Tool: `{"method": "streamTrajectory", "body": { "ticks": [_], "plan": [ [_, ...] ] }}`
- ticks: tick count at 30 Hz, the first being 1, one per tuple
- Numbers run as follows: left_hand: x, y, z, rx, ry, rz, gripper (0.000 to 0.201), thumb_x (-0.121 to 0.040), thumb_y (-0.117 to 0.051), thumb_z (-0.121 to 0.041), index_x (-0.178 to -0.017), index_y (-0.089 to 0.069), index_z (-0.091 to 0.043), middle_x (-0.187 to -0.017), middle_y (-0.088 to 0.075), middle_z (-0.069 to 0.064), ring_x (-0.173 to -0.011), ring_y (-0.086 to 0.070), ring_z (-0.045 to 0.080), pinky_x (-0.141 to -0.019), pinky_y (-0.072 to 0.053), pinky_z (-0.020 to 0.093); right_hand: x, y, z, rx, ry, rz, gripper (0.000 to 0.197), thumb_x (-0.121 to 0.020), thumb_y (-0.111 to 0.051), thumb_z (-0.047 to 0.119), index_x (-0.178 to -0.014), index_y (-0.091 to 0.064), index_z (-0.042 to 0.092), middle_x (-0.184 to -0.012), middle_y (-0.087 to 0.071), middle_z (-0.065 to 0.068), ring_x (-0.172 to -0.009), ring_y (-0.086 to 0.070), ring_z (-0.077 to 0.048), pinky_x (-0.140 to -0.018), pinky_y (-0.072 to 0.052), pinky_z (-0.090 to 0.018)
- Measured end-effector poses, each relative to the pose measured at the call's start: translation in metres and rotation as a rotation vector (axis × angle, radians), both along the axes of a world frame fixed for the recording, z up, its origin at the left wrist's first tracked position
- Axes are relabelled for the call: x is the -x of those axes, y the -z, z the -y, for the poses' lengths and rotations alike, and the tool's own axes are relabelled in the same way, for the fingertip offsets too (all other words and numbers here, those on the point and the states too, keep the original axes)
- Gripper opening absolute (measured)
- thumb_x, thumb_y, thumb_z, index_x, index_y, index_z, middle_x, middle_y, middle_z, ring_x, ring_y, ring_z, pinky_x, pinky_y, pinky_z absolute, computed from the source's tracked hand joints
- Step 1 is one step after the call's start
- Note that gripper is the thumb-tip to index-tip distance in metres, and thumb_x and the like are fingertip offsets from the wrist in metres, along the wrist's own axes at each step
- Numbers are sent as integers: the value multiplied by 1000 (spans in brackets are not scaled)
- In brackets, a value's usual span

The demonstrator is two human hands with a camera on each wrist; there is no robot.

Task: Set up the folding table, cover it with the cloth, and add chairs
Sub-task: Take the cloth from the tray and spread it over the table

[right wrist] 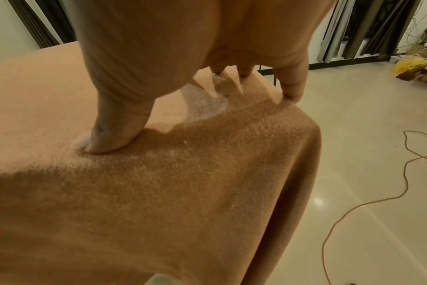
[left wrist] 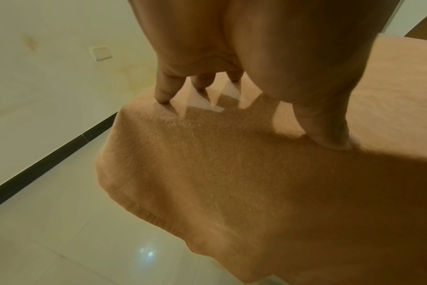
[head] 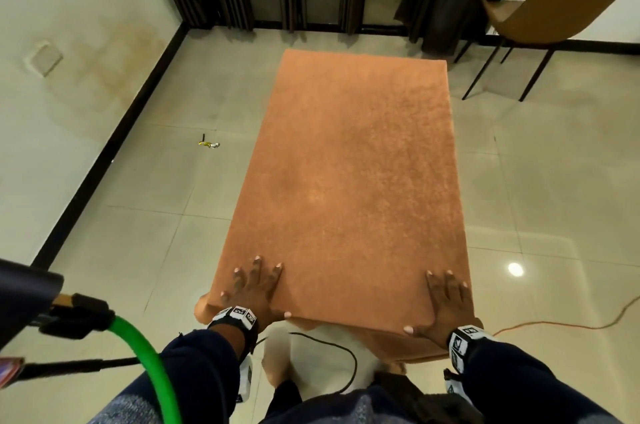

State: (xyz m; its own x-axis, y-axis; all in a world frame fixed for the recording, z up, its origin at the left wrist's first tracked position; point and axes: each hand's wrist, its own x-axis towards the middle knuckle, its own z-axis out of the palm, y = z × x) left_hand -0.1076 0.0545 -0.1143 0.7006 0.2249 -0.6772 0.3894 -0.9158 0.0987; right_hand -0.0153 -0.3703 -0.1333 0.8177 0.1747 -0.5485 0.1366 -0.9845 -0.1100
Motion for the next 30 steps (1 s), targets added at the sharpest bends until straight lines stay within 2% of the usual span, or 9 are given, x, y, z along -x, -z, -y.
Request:
{"method": "streamTrajectory", "body": {
  "ticks": [3, 7, 11, 15, 19, 21, 24, 27, 30],
  "plan": [
    [-2, -1, -1, -22, 16, -10, 118, -65, -64, -81, -147, 17, -59, -161, 33, -9, -149, 15, 48, -108, -19, 77, 0, -1, -1, -3, 27, 3, 156, -29, -21, 112, -157, 22, 33, -166, 18, -13, -154, 12, -34, -126, 5, -48],
    [-9, 2, -3, -68, 46, -15, 119, -63, -62, -84, -147, 18, -58, -163, 29, -6, -149, 7, 50, -112, -25, 71, -3, -11, 1, 6, 18, -31, 160, -27, -38, 110, -156, 23, 35, -165, 21, -13, -154, 13, -37, -126, 5, -47],
    [-11, 22, -7, -111, 50, 26, 121, -55, -56, -83, -149, 12, -51, -166, 10, 7, -150, -13, 42, -112, -32, 61, -4, -19, 8, -14, -18, -44, 146, -48, -67, 86, -154, 22, 40, -166, 14, -11, -154, 8, -37, -127, -3, -48],
    [-20, 13, 18, -91, 29, -10, 123, -57, -61, -78, -157, -6, -30, -162, -15, 9, -141, -38, 36, -108, -45, 50, -12, -33, 27, -109, 20, -92, 122, -62, -66, 81, -160, -8, 38, -169, 9, -1, -155, 1, -33, -126, -9, -41],
    [-35, -11, 62, -66, 56, 30, 102, -63, -64, -73, -148, -37, -23, -143, -38, 6, -127, -53, 28, -104, -47, 38, -16, -39, 48, -229, 67, -143, 94, -77, -58, 74, -156, -35, 28, -168, -17, 0, -153, -19, -24, -124, -17, -33],
    [-46, -9, 83, -45, 37, 52, 100, -62, -58, -77, -145, -42, -22, -141, -43, 4, -127, -52, 26, -103, -47, 38, -20, -48, 64, -215, 56, -186, 78, -82, -60, 67, -146, -49, 25, -156, -43, 0, -142, -41, -22, -117, -33, -30],
    [-64, -23, 123, -24, 129, 36, 84, -72, -56, -75, -136, -53, -20, -137, -52, 6, -125, -52, 26, -102, -46, 35, -25, -61, 93, -215, 84, -233, 68, -83, -69, 58, -141, -54, 26, -135, -63, 4, -123, -59, -17, -105, -44, -25],
    [-80, -47, 169, 53, 303, 27, 62, -85, -57, -67, -121, -63, -17, -129, -61, 9, -117, -56, 27, -95, -46, 32, -26, -69, 128, -235, 156, -197, 64, -84, -69, 58, -139, -56, 28, -112, -64, 8, -104, -60, -10, -99, -45, -23],
    [-90, -55, 207, 191, 383, -44, 87, -81, -48, -81, -140, -56, -17, -144, -54, 7, -131, -51, 27, -107, -40, 31, -23, -69, 156, -240, 262, -163, 59, -87, -69, 56, -138, -56, 28, -106, -59, 10, -104, -58, -8, -99, -43, -21]
  ]
}}
